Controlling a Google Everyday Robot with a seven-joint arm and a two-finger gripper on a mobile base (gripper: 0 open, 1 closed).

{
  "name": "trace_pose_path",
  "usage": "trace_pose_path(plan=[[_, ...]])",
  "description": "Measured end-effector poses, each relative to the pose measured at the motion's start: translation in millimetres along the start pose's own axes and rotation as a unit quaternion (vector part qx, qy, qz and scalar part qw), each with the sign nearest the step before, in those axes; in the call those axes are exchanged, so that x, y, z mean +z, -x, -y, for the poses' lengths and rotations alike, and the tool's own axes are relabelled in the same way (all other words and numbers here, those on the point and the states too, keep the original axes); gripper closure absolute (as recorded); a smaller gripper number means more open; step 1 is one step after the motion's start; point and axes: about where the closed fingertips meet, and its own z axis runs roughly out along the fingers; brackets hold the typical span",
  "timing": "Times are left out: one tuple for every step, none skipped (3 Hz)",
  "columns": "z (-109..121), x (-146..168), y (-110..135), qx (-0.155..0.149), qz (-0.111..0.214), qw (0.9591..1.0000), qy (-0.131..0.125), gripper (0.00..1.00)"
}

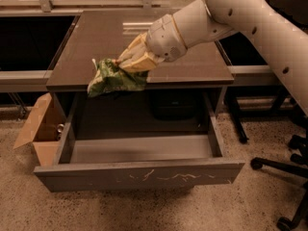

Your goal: Place green jalapeno chip bag into top drawer

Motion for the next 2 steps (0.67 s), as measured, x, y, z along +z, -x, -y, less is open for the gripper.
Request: trace_pose_path(plan=[[-42.2, 5.9, -36.4, 0.03, 0.023, 0.9993, 0.004, 1.0], [-74.3, -0.5, -89.5, 0.082, 0.044, 0.9951, -0.035, 1.0]])
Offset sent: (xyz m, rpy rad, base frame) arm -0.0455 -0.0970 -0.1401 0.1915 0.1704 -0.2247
